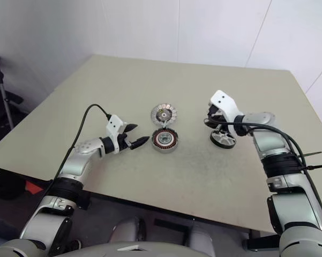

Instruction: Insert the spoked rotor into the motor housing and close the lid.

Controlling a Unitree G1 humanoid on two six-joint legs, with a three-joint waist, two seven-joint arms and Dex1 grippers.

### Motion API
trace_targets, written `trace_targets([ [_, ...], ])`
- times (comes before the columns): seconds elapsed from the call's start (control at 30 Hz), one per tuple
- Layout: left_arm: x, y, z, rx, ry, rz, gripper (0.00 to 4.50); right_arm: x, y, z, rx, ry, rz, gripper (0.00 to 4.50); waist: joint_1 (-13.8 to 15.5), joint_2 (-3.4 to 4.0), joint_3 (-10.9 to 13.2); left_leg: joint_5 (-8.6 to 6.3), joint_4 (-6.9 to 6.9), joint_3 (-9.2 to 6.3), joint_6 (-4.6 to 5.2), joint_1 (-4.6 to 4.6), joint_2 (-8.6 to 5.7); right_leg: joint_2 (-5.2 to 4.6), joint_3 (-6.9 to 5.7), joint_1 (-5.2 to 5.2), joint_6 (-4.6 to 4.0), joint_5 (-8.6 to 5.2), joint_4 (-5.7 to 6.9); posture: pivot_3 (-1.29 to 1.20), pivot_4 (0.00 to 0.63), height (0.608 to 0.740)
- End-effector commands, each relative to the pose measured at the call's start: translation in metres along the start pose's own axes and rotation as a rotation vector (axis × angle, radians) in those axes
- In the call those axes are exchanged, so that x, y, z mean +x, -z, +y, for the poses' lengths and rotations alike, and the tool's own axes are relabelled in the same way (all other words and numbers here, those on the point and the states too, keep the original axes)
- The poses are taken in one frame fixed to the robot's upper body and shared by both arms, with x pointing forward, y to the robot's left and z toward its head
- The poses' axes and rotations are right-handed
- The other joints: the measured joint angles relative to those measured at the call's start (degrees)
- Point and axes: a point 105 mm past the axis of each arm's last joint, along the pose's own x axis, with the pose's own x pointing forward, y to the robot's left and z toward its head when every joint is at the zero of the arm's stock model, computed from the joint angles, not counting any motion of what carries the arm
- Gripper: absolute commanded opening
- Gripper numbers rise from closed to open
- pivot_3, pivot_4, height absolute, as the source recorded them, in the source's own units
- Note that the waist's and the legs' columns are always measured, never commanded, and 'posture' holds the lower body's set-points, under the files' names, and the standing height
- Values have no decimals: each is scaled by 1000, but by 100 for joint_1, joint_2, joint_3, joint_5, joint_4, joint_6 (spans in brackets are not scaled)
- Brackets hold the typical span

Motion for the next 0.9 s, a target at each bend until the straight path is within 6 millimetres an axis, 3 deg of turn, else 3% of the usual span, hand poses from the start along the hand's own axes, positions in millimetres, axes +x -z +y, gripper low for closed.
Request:
trace_targets([
  [0.03,3,-14,1,33,7,-38,4500,-9,-23,-11,-42,37,-74,661,-1,0,0,0,0,0,0,1,0,0,0,0,0,0,0,0,0,740],
  [0.3,4,-14,0,31,13,-38,4500,11,-45,28,-45,-98,-160,661,-26,0,0,1,1,0,-1,1,4,2,0,-4,-1,0,7,0,0,740],
  [0.47,1,-12,1,29,7,-33,4500,4,-54,42,-85,-164,-185,661,32,0,0,-1,4,0,2,-2,0,-1,0,0,-1,0,6,0,0,740],
  [0.63,1,-12,2,28,5,-33,4500,-3,-78,70,-116,-278,-271,661,23,0,0,1,4,0,0,2,4,1,0,0,0,0,9,0,0,740],
  [0.8,-1,-11,2,27,4,-29,4500,0,-78,106,-106,-390,-275,661,13,0,0,1,4,-1,-1,12,4,1,0,8,0,0,11,0,0,740],
  [0.9,-2,-10,2,25,4,-26,4500,0,-67,112,-97,-400,-237,661,18,0,0,1,4,-2,-1,12,2,0,0,10,0,0,9,0,0,740],
])
